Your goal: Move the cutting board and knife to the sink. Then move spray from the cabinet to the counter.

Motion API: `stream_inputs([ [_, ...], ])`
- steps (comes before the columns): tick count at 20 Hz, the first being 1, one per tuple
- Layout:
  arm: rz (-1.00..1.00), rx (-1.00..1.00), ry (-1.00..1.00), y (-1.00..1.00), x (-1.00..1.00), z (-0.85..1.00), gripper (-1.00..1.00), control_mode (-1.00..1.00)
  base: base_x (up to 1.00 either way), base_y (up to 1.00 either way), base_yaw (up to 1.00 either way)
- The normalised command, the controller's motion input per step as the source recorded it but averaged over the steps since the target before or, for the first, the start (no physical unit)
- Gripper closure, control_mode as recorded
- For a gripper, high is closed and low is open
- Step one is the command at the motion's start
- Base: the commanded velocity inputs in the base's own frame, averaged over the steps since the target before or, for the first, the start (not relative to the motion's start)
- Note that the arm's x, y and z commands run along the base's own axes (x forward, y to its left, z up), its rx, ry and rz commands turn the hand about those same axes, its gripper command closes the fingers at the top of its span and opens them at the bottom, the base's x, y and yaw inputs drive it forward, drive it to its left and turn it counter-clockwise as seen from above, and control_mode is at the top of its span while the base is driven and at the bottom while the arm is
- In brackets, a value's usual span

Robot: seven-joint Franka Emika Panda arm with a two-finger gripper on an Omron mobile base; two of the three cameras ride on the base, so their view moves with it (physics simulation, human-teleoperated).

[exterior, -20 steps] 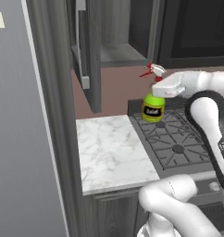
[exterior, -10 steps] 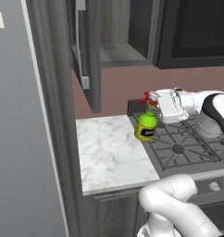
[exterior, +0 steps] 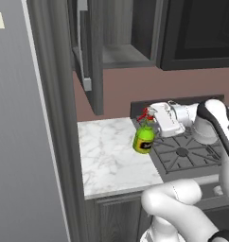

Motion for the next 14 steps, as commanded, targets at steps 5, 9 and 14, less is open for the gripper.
stream_inputs([
  [5, 0.0, 0.0, 0.02, 0.21, 0.17, -0.72, 1.0, -1.0, 0.0, 0.0, 0.0],
  [9, 0.0, 0.0, 0.04, 0.22, 0.23, -0.71, 1.0, -1.0, 0.0, 0.0, 0.0],
  [14, 0.0, 0.0, 0.06, 0.24, 0.31, -0.49, 1.0, -1.0, 0.0, 0.0, 0.0],
])
